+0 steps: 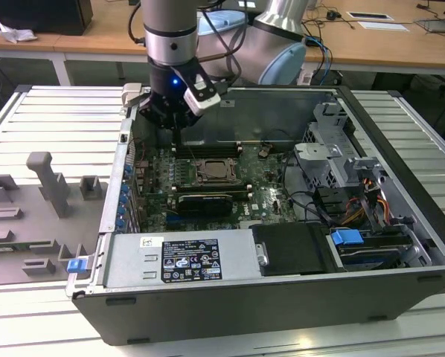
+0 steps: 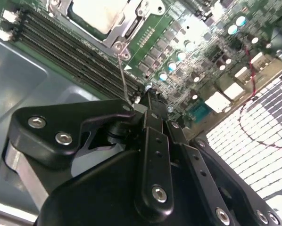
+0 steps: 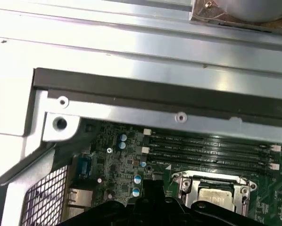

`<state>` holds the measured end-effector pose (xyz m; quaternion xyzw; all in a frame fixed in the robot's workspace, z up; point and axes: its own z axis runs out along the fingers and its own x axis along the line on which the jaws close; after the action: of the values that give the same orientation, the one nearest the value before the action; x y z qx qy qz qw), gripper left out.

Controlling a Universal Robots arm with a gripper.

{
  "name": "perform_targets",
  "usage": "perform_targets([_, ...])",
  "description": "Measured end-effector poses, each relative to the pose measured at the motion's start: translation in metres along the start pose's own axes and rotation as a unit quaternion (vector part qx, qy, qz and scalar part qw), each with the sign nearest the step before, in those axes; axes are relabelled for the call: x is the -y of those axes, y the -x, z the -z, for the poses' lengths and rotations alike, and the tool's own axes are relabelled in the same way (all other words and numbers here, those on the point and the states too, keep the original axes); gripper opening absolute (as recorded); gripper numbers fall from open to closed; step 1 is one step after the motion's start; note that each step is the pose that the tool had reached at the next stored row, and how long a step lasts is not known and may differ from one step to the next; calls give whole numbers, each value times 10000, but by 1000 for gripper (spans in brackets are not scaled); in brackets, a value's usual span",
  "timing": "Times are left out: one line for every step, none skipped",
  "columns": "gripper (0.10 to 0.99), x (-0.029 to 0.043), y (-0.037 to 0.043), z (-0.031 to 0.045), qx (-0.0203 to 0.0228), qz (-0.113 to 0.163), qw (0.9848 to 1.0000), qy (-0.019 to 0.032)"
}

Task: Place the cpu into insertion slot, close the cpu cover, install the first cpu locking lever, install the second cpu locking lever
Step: 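Install the first cpu locking lever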

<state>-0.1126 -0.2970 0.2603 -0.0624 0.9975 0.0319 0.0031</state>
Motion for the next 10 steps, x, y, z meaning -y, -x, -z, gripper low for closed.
perform_targets([106, -5, 5, -4, 0, -1, 10000, 0])
perform_targets([106, -9, 9, -7, 0, -2, 10000, 0])
perform_targets([106, -12, 16, -11, 0, -3, 10000, 0])
perform_targets([106, -12, 23, -13, 0, -3, 10000, 1])
perform_targets([106, -10, 30, -14, 0, -3, 10000, 0])
perform_targets([106, -9, 39, -16, 0, -3, 10000, 0])
perform_targets([106, -9, 48, -19, 0, -3, 10000, 0])
perform_targets([106, -7, 65, -21, 0, -3, 10000, 0])
perform_targets([106, -5, 79, -22, 0, -3, 10000, 0])
perform_targets([106, -4, 92, -22, 0, -4, 10000, 0])
